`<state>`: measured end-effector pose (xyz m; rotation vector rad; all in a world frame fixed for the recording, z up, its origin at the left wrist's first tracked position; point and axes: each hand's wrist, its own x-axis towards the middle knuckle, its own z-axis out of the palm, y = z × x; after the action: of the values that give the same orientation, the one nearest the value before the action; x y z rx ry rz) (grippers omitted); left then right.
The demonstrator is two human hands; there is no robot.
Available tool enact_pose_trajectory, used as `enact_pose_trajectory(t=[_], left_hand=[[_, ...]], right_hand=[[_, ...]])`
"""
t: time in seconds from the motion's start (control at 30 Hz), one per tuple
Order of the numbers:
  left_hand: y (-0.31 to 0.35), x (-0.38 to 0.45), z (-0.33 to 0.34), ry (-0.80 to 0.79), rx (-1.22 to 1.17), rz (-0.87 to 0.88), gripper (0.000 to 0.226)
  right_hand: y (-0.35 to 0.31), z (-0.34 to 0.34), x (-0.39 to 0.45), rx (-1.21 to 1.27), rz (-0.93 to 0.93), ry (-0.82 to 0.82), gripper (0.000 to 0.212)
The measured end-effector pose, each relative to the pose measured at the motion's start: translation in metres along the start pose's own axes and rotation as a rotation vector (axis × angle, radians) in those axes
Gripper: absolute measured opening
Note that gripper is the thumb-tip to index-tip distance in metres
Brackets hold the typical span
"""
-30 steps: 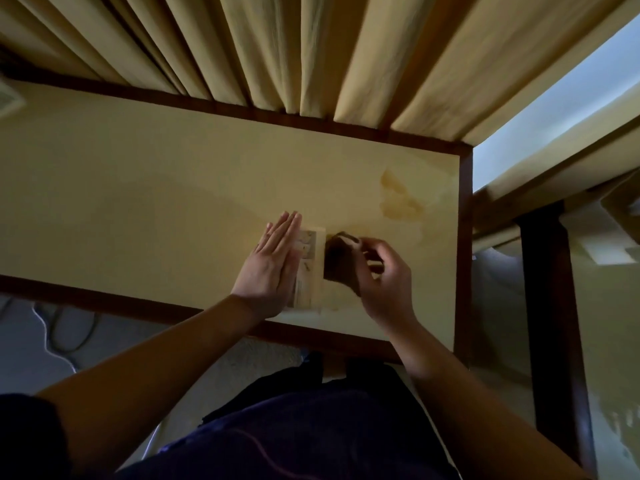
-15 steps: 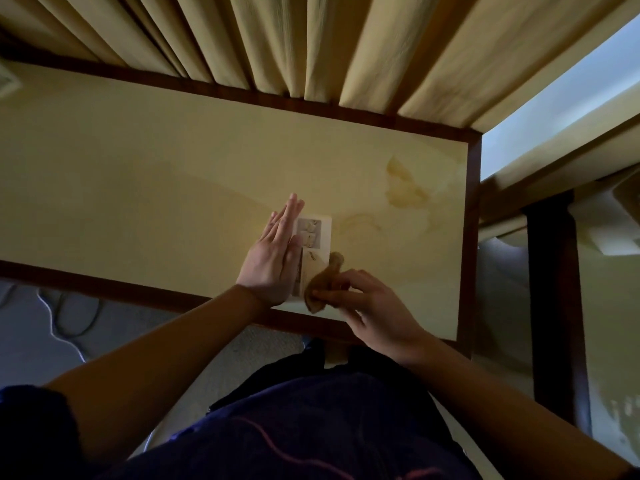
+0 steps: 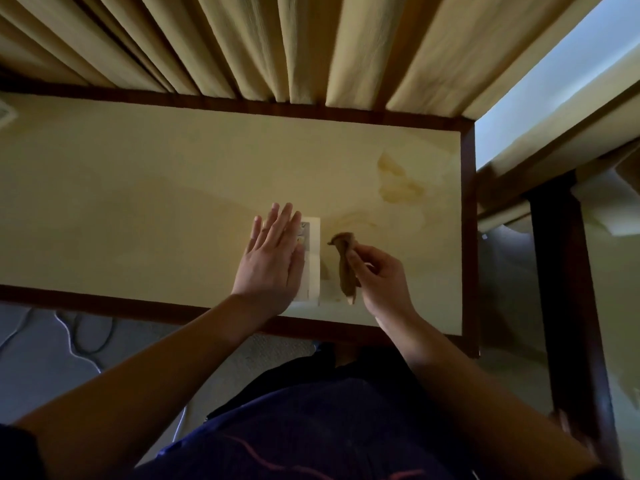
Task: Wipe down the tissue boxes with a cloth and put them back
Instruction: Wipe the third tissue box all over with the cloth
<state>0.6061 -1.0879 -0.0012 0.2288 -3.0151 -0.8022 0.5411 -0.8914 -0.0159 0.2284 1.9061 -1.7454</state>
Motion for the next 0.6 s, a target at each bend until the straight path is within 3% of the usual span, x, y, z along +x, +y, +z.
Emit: enact_pose_trajectory(t=[0.2,0.33,0.43,0.6], left_hand=[[0.011,0.005,0.006,-0.030,0.073,0.028,0.062],[0.013,0.006,0.012,0.018,0.089,0.033,0.058],[0.013,0.004,0.010,0.035,0.094,0.035,0.056],[0.015,0.004,0.014,0.019,0.157,0.042,0.057]], right_hand=[[0.020,0.033,0.003,0.283,0.112,-0.040,0.021],[0.042,0.021,0.008,0.419,0.097,-0.197,0.036],[0.055,0.022,0.003,0.347,-0.019,-0.250,0.033],[0.074,0.027,0.005,-0.077,-0.481,-0.057,0.044]])
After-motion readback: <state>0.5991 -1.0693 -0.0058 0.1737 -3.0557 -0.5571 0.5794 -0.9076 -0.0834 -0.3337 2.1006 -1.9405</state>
